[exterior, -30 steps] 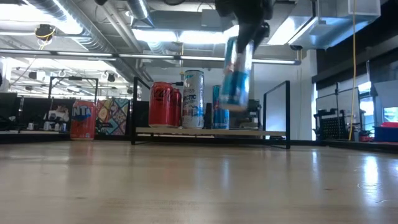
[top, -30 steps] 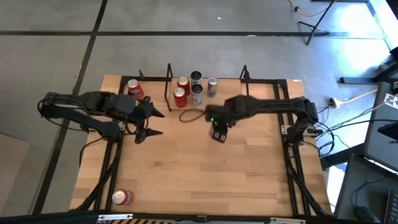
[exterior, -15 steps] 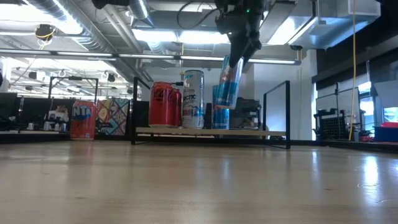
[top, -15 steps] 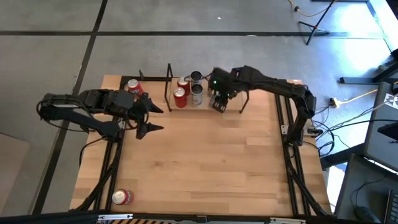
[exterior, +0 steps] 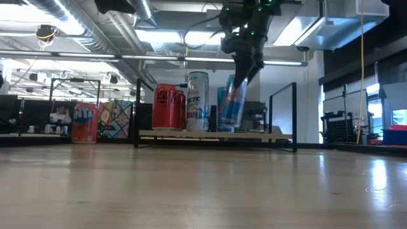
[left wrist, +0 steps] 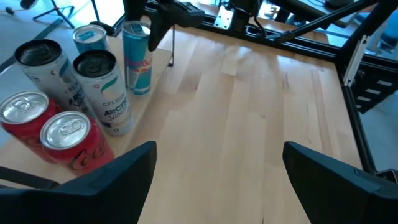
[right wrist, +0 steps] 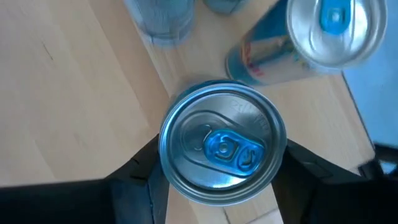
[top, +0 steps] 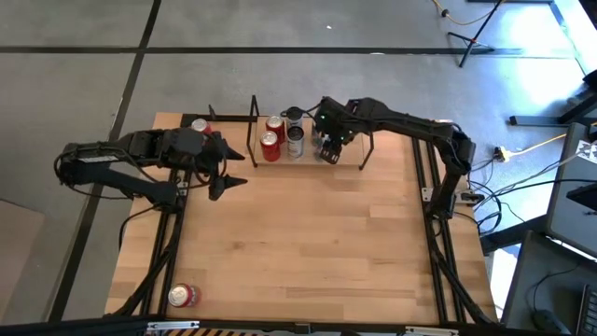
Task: Place canned beverage on shelf
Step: Put the blue soda can on the shelf and align it with the other blue soda can
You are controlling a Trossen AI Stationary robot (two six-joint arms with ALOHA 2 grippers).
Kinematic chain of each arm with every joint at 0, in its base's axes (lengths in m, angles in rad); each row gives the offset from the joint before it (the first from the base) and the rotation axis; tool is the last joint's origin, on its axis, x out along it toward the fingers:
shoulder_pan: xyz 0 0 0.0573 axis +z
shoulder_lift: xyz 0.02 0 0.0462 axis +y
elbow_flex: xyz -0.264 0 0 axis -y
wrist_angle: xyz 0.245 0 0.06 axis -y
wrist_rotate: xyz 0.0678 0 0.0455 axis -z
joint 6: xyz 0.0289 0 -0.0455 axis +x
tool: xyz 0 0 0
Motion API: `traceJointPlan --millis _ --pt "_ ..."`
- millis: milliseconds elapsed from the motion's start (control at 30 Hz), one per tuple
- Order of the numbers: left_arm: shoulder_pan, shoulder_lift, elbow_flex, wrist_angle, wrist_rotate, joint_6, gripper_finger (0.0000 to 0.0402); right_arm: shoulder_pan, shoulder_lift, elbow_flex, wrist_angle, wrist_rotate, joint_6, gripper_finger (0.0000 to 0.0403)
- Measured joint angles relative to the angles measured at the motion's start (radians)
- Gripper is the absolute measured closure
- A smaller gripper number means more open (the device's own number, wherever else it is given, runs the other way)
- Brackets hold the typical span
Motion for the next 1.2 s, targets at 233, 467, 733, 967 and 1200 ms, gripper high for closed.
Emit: traceJointPlan --millis 233,467,733,967,1200 --pt "0.027 0.000 0.000 0.000 0.000 0.008 0.0056 0.001 0.000 -0.017 0.058 0.001 -0.045 0.0210" --pt "0.041 0.000 0.000 0.000 0.000 0.008 0.0056 0.001 0.000 -0.017 0.064 0.025 -0.092 0.0210" --pt "0.041 0.000 0.000 0.002 0.000 0.009 0.0056 0.002 0.027 -0.017 0.071 0.026 -0.115 0.0210" --pt "0.041 0.000 0.000 0.004 0.000 0.009 0.0056 0.002 0.034 -0.017 0.096 0.028 -0.117 0.0158" --pt "0.041 0.000 0.000 0.004 0.000 0.018 0.0056 0.002 0.034 -0.017 0.130 0.028 -0.138 0.0103"
